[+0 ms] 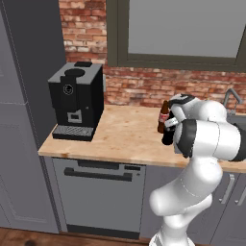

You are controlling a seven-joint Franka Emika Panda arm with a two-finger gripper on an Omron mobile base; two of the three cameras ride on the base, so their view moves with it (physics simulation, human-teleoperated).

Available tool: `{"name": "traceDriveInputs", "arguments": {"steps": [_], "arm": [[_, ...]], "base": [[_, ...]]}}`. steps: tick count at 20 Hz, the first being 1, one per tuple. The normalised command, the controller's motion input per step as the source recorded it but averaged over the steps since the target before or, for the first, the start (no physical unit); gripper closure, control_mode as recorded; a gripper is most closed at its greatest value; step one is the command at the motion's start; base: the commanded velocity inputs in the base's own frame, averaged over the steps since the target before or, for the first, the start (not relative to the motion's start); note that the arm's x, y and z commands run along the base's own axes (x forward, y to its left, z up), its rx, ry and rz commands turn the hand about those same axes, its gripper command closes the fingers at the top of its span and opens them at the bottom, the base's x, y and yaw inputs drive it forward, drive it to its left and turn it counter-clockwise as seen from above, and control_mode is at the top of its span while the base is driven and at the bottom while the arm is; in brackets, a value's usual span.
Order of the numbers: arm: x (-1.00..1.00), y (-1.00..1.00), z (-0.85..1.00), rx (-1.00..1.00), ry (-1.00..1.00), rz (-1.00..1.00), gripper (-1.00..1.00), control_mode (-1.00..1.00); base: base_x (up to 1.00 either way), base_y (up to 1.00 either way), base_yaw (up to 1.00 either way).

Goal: Place the large bottle from the dining counter next to the other large bottle outside the sink, and place the small bottle from the dining counter next to the other small bottle inside the sink.

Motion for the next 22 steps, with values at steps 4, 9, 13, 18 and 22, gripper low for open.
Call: {"name": "traceDriveInputs", "arguments": {"steps": [4,9,13,18,22], "arm": [[-0.13,0.08,-0.18,-0.08,-0.08,0.0,1.0,-1.0],[-0.13,0.09,-0.23,-0.08,-0.08,0.0,-1.0,-1.0],[-0.1,0.04,-0.22,-0.05,-0.06,0.0,-1.0,-1.0],[-0.12,-0.01,-0.02,-0.01,-0.08,0.0,-1.0,-1.0],[-0.02,-0.06,0.0,0.0,-0.07,0.0,-1.0,-1.0]], "base": [[0.0,0.0,0.0],[0.0,0.0,0.0],[0.0,0.0,0.0],[0.0,0.0,0.0],[0.0,0.0,0.0]]}}
